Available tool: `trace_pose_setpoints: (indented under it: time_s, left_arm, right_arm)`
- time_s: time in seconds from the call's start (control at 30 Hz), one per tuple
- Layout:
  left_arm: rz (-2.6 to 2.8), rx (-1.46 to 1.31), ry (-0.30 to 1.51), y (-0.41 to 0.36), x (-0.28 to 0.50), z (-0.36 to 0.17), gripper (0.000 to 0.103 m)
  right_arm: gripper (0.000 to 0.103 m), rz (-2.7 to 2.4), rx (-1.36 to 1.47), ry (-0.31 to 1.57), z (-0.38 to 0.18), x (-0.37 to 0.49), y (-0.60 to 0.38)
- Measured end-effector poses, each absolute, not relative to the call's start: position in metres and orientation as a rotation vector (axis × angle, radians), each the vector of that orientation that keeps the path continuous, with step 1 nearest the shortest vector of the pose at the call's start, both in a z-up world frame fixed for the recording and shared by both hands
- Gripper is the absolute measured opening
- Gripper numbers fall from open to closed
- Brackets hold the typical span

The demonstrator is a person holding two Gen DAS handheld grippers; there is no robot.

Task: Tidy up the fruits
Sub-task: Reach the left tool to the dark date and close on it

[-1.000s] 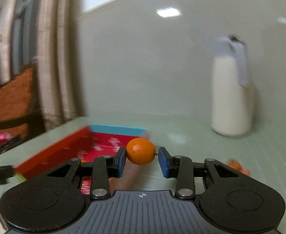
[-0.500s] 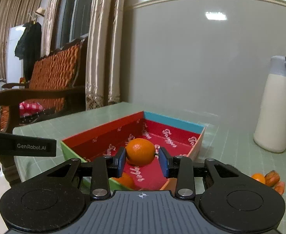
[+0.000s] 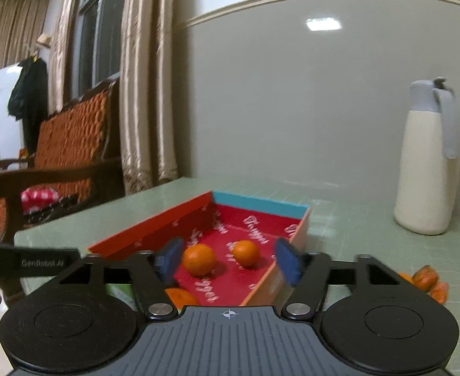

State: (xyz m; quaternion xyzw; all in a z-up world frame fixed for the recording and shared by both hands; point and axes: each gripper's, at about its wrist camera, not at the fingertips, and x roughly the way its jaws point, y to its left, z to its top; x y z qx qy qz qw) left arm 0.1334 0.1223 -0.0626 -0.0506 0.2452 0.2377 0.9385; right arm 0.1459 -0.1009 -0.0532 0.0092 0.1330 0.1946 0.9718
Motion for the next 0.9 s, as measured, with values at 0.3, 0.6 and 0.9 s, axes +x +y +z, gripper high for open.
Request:
trace_pose_setpoints:
  time_s: [0.3, 0.6, 0.9]
  left_arm:
    - [0.441, -0.054, 0.444, 0.097, 0.132, -0.057, 0.097]
    - [0.215, 0.076, 0.309, 0.023, 0.131, -0.043, 0.097]
    - [-0.006, 0.172, 0.353, -0.065, 0.152, -0.047, 0.095]
  right_arm:
    - [0.103, 0.140, 0.010, 0.163, -0.043, 0.131, -0.148]
    - [0.103, -0.390, 0.127, 0.180, -0.047, 0.131, -0.233]
    - [0.103, -0.678, 0.109, 0.169, -0.051, 0.119, -0.289]
